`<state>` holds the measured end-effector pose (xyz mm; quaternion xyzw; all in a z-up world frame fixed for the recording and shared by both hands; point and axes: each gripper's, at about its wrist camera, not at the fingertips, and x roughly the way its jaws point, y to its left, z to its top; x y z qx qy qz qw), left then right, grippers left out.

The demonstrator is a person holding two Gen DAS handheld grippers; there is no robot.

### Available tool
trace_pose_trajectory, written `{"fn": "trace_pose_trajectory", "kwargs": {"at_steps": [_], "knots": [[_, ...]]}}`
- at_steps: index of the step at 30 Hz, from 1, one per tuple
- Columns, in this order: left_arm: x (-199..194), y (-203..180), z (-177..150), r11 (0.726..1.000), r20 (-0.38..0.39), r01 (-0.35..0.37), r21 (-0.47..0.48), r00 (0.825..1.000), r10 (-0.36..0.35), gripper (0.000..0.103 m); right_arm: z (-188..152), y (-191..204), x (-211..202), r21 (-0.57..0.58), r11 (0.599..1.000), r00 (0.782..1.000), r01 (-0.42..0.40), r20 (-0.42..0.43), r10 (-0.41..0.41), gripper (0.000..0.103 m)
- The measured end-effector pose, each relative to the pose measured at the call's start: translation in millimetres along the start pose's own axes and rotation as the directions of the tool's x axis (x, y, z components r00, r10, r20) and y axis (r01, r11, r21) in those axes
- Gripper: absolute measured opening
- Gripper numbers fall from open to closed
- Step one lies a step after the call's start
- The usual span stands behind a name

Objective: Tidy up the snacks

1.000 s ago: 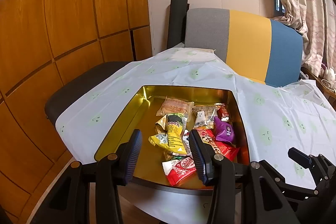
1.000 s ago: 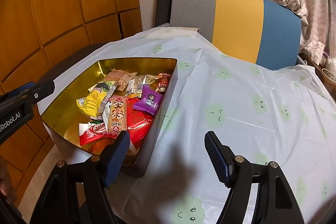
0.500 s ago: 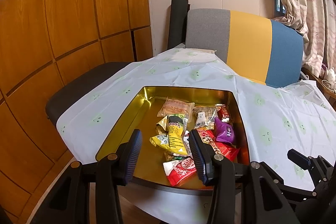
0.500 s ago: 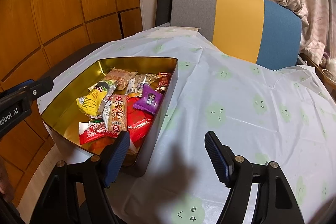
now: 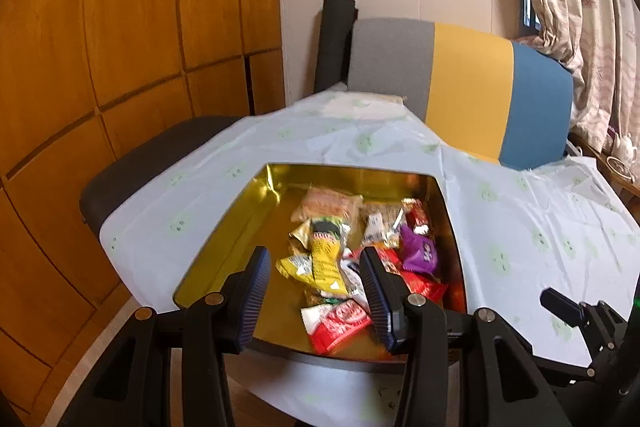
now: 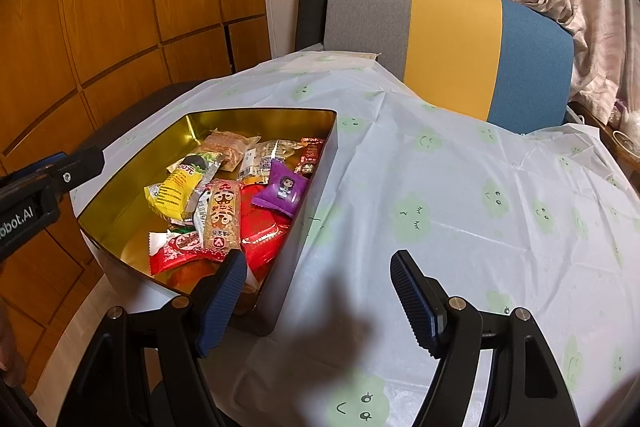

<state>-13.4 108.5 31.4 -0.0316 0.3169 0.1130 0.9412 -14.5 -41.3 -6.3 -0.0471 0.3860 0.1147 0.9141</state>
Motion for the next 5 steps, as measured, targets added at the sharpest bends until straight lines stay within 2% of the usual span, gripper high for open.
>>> {"fn": "trace_pose_trajectory", "kwargs": {"at_steps": [2, 5], "knots": [[-3.0, -1.1, 0.5, 1.0, 0.022, -0.019, 0.009, 1.0, 0.018, 0.047, -0.5, -1.7, 0.3, 0.004, 1.0, 1.0, 0.001, 0.001, -0.001, 0.075], [0.5, -1.5, 0.0, 1.0, 0.0, -0.004, 0.011, 1.0, 0.004, 0.047, -0.9, -6.9, 1.6, 0.013, 1.0, 1.0, 0.004, 0.0, -0.004, 0.075]]}}
